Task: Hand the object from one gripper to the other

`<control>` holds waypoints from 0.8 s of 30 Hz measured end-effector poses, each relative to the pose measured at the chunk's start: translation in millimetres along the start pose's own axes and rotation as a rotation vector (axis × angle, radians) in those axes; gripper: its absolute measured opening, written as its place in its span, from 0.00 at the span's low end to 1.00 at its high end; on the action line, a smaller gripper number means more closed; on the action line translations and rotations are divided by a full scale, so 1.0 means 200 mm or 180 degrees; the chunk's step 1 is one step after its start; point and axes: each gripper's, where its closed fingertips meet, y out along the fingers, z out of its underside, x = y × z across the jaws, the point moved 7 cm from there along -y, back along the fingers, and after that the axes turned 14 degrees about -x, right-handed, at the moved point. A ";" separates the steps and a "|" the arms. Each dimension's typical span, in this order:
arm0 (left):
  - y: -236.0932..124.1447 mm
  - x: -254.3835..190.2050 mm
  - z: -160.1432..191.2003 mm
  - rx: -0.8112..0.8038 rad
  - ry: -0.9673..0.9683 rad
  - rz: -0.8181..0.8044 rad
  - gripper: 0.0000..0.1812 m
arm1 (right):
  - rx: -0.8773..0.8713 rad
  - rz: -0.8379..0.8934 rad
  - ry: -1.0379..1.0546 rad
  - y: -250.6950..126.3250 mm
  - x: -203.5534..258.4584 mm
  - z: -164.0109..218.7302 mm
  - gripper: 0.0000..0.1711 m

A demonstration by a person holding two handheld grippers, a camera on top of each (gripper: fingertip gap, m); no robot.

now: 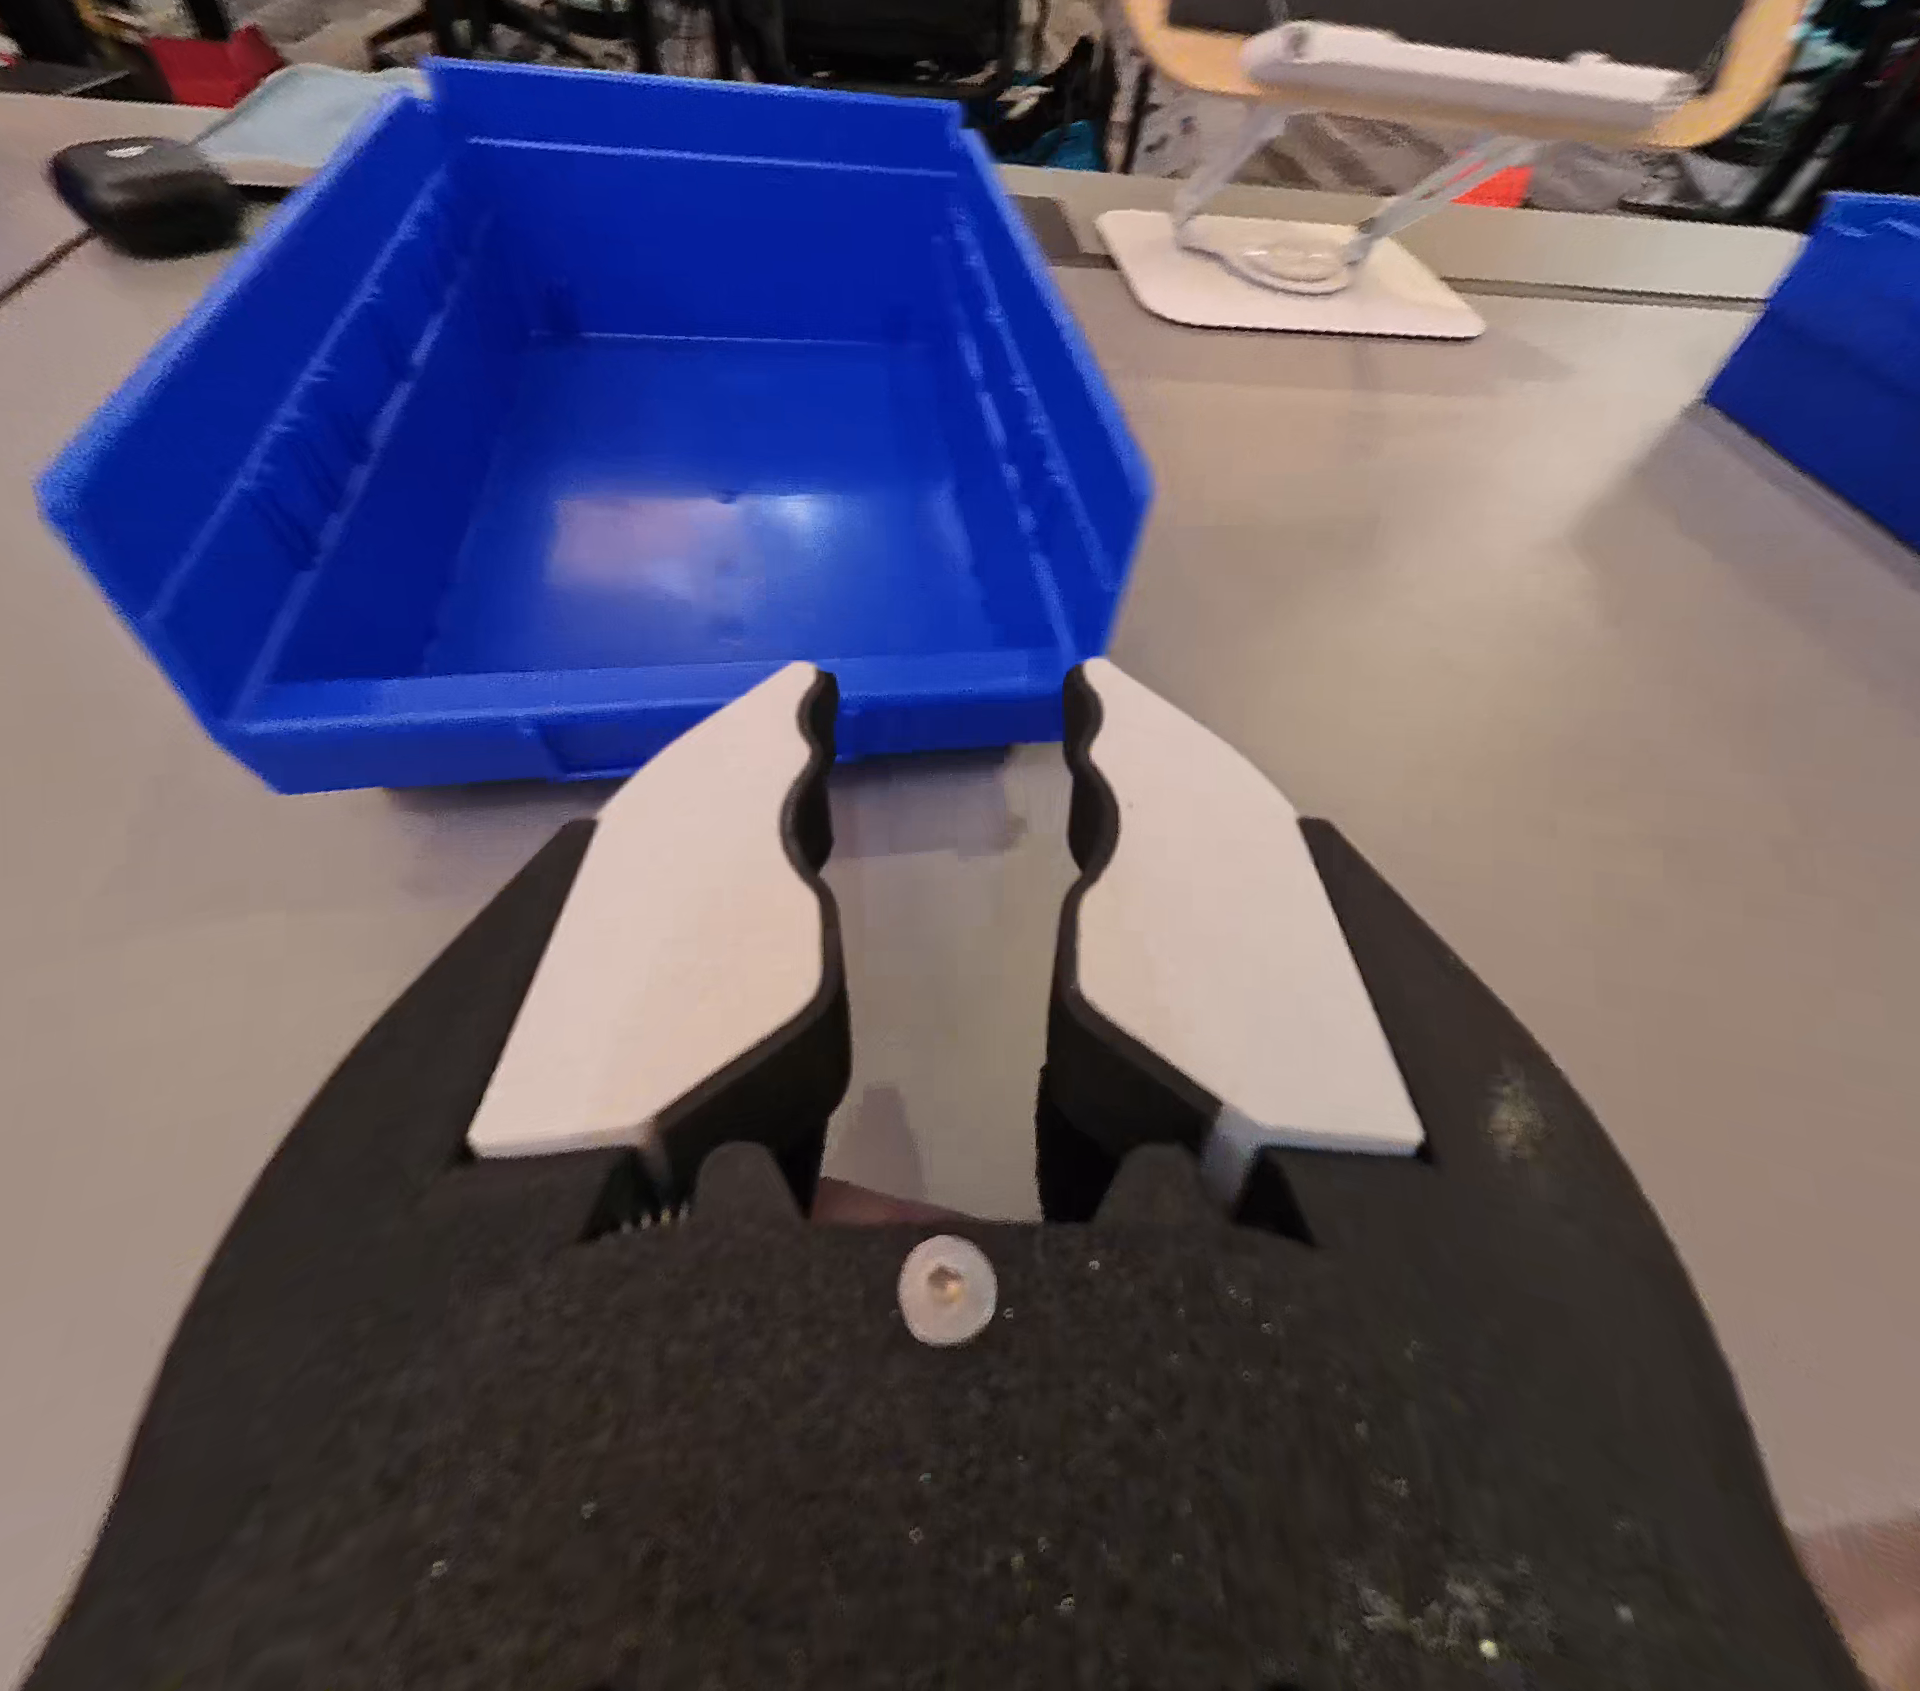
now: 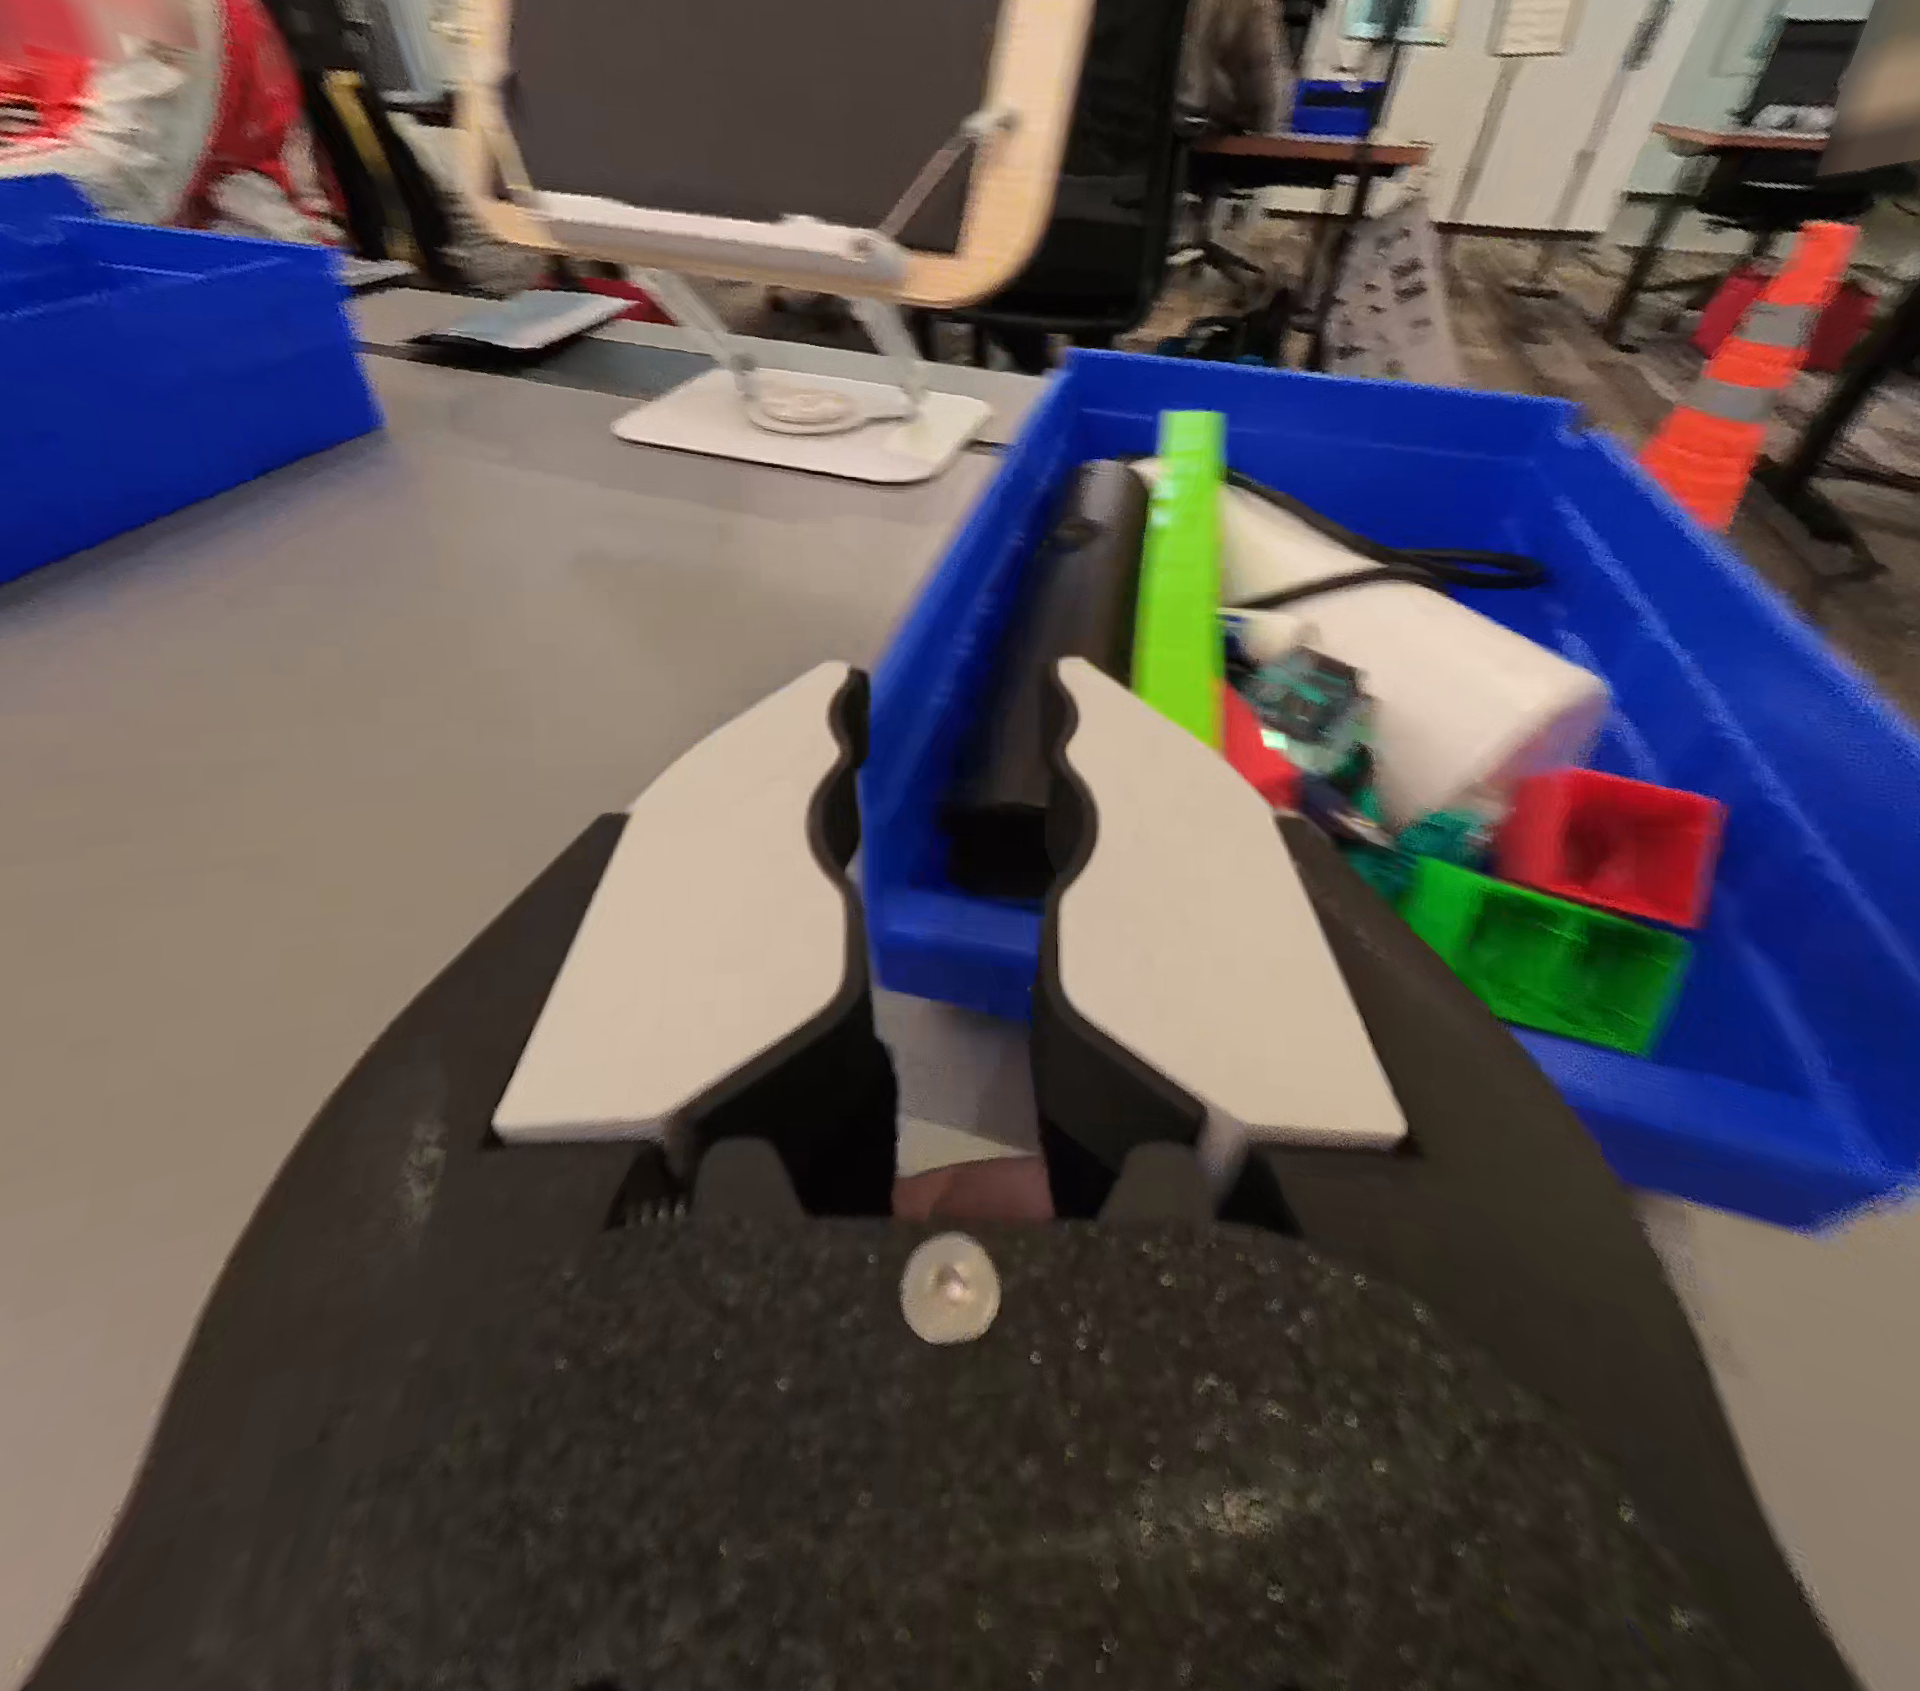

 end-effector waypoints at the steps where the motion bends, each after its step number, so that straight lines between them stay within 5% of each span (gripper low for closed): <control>1: -0.01 -0.05 0.00 0.0001 0.0000 0.0107 0.23 | 0.0042 -0.0144 0.0015 0.01 0.06 0.01 0.21; 5: 0.00 -0.30 0.02 0.0071 0.0129 0.0649 0.23 | 0.0296 -0.0227 0.0072 0.07 0.20 0.07 0.36; 12: 0.03 -0.78 0.14 0.0249 0.0373 0.1593 0.30 | 0.0827 -0.0052 -0.0057 0.19 0.28 0.17 0.48; 15: 0.08 -0.93 0.13 0.0045 0.0294 0.1748 0.33 | 0.0759 -0.0436 0.0547 0.19 0.37 0.13 0.46; 18: 0.19 -1.09 0.15 0.0222 -0.0035 0.1912 0.37 | 0.0645 -0.0904 0.1037 0.16 0.47 0.08 0.25; 19: 0.23 -1.14 0.17 0.0294 -0.0125 0.1956 0.37 | 0.0524 -0.0920 0.1124 0.14 0.48 0.04 0.28; 24: 0.46 -1.28 0.24 0.0660 -0.0168 0.1859 0.39 | -0.0273 0.0002 0.0761 0.03 0.28 -0.24 0.31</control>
